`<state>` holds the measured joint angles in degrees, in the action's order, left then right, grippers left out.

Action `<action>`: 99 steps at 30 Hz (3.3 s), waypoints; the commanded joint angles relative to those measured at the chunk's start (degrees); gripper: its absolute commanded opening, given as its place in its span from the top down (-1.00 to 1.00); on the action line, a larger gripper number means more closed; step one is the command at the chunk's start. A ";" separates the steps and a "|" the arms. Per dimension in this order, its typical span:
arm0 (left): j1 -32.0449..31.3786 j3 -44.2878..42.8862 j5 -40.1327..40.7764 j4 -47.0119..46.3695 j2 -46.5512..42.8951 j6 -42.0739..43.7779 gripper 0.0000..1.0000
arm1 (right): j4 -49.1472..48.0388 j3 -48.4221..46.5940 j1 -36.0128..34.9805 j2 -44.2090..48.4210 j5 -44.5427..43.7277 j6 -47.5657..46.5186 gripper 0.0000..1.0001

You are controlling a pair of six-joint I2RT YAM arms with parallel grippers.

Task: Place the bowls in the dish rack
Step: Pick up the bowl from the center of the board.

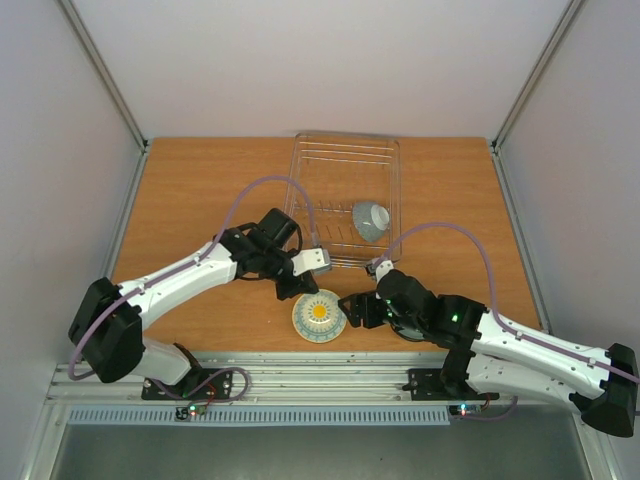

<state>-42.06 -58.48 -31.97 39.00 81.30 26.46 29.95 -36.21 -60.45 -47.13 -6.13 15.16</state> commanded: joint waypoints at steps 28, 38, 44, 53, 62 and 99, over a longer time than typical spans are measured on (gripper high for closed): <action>9.64 -2.17 -20.94 4.23 -3.64 1.91 0.99 | -9.21 3.42 -0.97 -2.34 8.98 -2.68 -0.71; 11.80 -6.51 -31.77 14.49 -0.12 7.54 0.99 | -9.25 4.32 -0.99 1.45 7.20 -2.03 -0.71; 12.20 -8.14 -34.55 18.87 1.79 11.86 0.99 | -11.25 4.96 -0.95 1.85 8.55 -0.80 -0.71; 12.44 -7.37 -34.49 17.64 1.22 11.48 0.99 | -20.56 7.19 -1.08 0.01 13.51 1.91 -0.71; 12.53 -6.49 -33.45 16.05 0.32 10.85 0.99 | -28.85 8.12 -2.16 -2.83 17.39 2.45 -0.71; 13.32 -5.59 -33.97 15.31 -2.64 10.96 0.99 | -38.77 13.94 -3.80 -1.42 17.95 7.15 -0.58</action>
<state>-29.08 -64.38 -62.37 55.51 80.58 36.93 -6.44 -23.31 -63.70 -48.99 13.06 21.93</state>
